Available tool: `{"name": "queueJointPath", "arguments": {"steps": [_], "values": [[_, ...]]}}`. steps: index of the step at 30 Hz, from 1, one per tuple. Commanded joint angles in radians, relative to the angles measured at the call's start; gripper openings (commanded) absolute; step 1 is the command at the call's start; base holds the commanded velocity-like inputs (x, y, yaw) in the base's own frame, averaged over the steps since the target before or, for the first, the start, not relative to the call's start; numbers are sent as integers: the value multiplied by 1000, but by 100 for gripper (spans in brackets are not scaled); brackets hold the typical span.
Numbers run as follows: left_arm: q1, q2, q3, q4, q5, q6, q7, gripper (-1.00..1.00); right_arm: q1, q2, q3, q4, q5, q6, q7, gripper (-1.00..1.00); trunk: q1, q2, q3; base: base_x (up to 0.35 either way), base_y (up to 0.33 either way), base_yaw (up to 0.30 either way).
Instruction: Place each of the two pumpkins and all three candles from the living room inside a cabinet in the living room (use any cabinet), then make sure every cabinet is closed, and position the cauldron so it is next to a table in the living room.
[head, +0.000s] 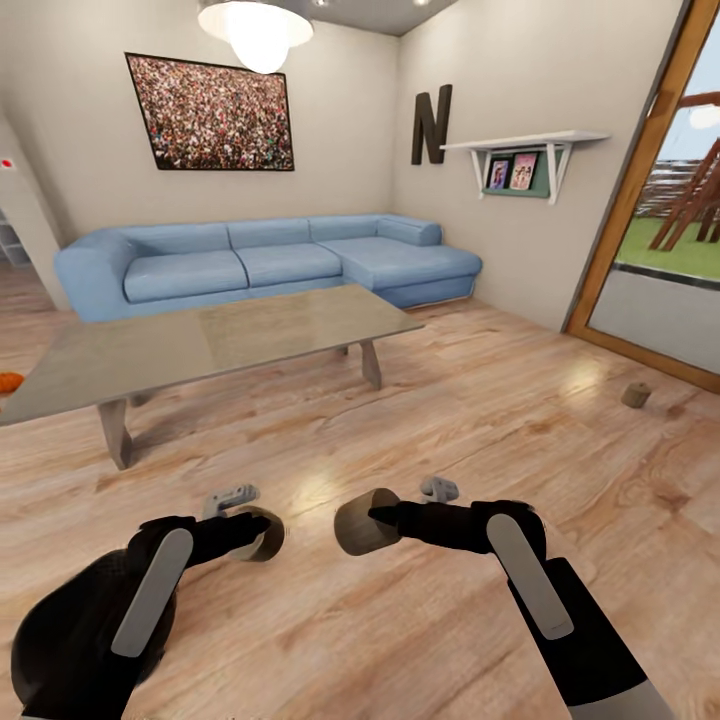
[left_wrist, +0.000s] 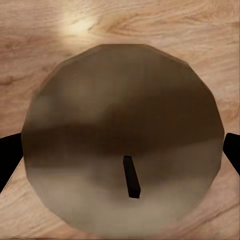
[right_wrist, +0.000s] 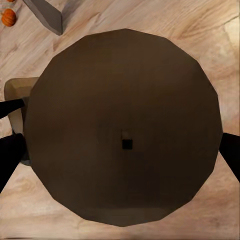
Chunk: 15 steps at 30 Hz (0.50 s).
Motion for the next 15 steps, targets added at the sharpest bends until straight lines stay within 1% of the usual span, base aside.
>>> {"name": "queueJointPath", "arguments": {"steps": [1, 15], "values": [[-1, 1, -2, -1, 11, 1, 10, -100, 0, -1, 1, -1, -17, 1, -11, -100, -4, 7, 2, -5, 0, 286], [-1, 1, -2, -1, 11, 1, 10, -100, 0, -1, 1, -1, -16, 1, -11, -100, -58, 105, 46, -1, 0, 292]]}}
